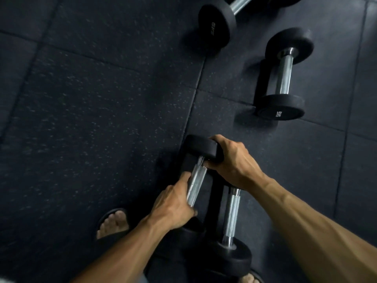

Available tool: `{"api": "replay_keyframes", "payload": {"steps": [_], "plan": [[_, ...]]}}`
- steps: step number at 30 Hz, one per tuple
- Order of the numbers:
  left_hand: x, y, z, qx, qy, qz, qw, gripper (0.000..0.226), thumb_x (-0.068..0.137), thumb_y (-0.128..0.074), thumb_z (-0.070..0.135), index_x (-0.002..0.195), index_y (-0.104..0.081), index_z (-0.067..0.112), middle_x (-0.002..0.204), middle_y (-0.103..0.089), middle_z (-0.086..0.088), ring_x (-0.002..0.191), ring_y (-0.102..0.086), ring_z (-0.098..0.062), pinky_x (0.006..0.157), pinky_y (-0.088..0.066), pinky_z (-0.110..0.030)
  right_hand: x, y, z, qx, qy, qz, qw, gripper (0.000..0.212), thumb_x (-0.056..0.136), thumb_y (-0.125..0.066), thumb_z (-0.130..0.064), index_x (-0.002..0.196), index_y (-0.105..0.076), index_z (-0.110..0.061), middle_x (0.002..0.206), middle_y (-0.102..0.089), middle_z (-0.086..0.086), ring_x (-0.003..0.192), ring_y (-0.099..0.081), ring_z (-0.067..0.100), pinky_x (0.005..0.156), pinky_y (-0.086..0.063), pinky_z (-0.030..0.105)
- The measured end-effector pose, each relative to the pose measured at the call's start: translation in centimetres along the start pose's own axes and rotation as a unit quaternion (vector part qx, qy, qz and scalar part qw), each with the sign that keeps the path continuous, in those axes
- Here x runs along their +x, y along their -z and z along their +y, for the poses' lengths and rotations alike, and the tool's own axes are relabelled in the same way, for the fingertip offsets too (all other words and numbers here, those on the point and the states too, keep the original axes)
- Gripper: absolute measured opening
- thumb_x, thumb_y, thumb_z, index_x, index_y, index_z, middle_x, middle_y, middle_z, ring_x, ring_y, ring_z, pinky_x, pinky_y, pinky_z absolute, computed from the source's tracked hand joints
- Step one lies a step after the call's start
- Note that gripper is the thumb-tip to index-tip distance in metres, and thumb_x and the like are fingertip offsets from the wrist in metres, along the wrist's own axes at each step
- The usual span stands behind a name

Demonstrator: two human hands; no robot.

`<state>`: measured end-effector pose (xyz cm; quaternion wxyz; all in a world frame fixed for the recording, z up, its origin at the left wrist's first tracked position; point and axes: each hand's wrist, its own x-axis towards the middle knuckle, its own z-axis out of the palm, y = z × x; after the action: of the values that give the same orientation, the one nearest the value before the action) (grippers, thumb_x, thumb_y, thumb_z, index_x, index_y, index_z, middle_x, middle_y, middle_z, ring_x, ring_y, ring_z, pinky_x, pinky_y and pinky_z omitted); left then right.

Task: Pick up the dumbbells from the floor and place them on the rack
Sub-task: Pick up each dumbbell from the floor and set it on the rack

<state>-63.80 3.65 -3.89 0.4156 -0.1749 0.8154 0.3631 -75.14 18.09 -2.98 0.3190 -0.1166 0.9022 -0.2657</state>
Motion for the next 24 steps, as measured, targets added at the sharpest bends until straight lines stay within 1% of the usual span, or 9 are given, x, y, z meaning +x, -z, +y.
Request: {"api": "replay_keyframes", "payload": {"steps": [3, 7, 10, 11, 13, 15, 17, 20, 24], "plan": [[-3.3, 2.6, 1.2, 0.009, 0.004, 0.006, 1.000, 0.081, 0.071, -0.082, 0.017, 0.127, -0.028, 0.037, 0.093, -0.066, 0.002, 0.084, -0.067, -0.020, 0.078, -0.057, -0.038, -1.7, 2.6, -3.0, 0.001, 0.010, 0.000, 1.000, 0.044, 0.075, -0.078, -0.030, 0.115, -0.058, -0.028, 0.098, -0.071, 0.000, 0.092, -0.064, 0.024, 0.077, -0.052, 0.037], [-9.4, 6.4, 3.8, -0.009, 0.007, 0.021, 1.000, 0.089, 0.072, -0.082, 0.021, 0.138, -0.025, 0.034, 0.110, -0.064, -0.001, 0.098, -0.064, -0.022, 0.087, -0.053, -0.035, -4.2, 7.5, -8.7, -0.007, 0.029, -0.011, 1.000, 0.042, 0.071, -0.078, -0.035, 0.106, -0.057, -0.032, 0.093, -0.070, -0.002, 0.088, -0.066, 0.023, 0.076, -0.055, 0.038], [-14.9, 9.7, 6.3, -0.034, -0.009, 0.043, 0.998, 0.077, 0.072, -0.081, 0.020, 0.130, -0.032, 0.032, 0.103, -0.062, 0.002, 0.094, -0.063, -0.020, 0.084, -0.053, -0.033, -7.1, 12.2, -13.9, -0.018, 0.072, -0.005, 0.997, 0.035, 0.072, -0.078, -0.033, 0.098, -0.055, -0.029, 0.086, -0.067, -0.007, 0.088, -0.066, 0.024, 0.075, -0.051, 0.034], [-16.5, 10.7, 7.0, -0.034, -0.011, 0.051, 0.998, 0.073, 0.071, -0.081, 0.021, 0.125, -0.034, 0.033, 0.100, -0.062, 0.003, 0.092, -0.063, -0.020, 0.082, -0.054, -0.034, -7.9, 13.5, -15.4, -0.022, 0.084, -0.002, 0.996, 0.035, 0.072, -0.079, -0.033, 0.099, -0.056, -0.031, 0.085, -0.066, -0.008, 0.089, -0.066, 0.024, 0.076, -0.050, 0.033], [-20.7, 13.2, 8.8, -0.037, -0.012, 0.071, 0.997, 0.066, 0.070, -0.080, 0.022, 0.117, -0.035, 0.032, 0.098, -0.064, 0.001, 0.090, -0.064, -0.022, 0.082, -0.054, -0.037, -10.1, 16.7, -19.1, -0.034, 0.108, 0.005, 0.994, 0.043, 0.072, -0.079, -0.033, 0.109, -0.058, -0.030, 0.088, -0.068, -0.007, 0.092, -0.066, 0.024, 0.079, -0.050, 0.033], [-24.9, 15.4, 10.4, -0.045, -0.017, 0.088, 0.995, 0.063, 0.069, -0.080, 0.023, 0.113, -0.036, 0.032, 0.096, -0.064, 0.000, 0.089, -0.064, -0.022, 0.081, -0.055, -0.039, -12.3, 19.6, -22.4, -0.038, 0.129, 0.009, 0.991, 0.049, 0.072, -0.079, -0.032, 0.115, -0.058, -0.029, 0.089, -0.068, -0.006, 0.092, -0.065, 0.024, 0.082, -0.051, 0.035], [-29.1, 17.6, 11.9, -0.049, -0.020, 0.105, 0.993, 0.061, 0.070, -0.080, 0.023, 0.113, -0.036, 0.030, 0.095, -0.063, -0.001, 0.087, -0.064, -0.022, 0.079, -0.055, -0.038, -14.5, 22.5, -25.9, -0.042, 0.144, 0.003, 0.989, 0.050, 0.073, -0.079, -0.032, 0.118, -0.057, -0.029, 0.090, -0.067, -0.006, 0.093, -0.064, 0.024, 0.083, -0.052, 0.038], [-34.9, 20.7, 13.6, -0.056, -0.021, 0.119, 0.991, 0.064, 0.072, -0.080, 0.025, 0.118, -0.036, 0.029, 0.099, -0.061, -0.003, 0.088, -0.063, -0.022, 0.077, -0.055, -0.035, -17.4, 26.3, -31.1, -0.059, 0.168, -0.012, 0.984, 0.050, 0.073, -0.078, -0.032, 0.118, -0.057, -0.030, 0.092, -0.068, -0.004, 0.093, -0.063, 0.024, 0.084, -0.051, 0.039], [-41.4, 25.0, 15.2, -0.067, -0.017, 0.148, 0.987, 0.065, 0.073, -0.081, 0.026, 0.122, -0.037, 0.026, 0.102, -0.058, -0.001, 0.090, -0.059, -0.020, 0.071, -0.046, -0.027, -19.9, 30.2, -38.2, -0.067, 0.198, -0.032, 0.977, 0.047, 0.070, -0.080, -0.029, 0.111, -0.059, -0.029, 0.089, -0.068, -0.006, 0.088, -0.065, 0.020, 0.081, -0.053, 0.038]]}}
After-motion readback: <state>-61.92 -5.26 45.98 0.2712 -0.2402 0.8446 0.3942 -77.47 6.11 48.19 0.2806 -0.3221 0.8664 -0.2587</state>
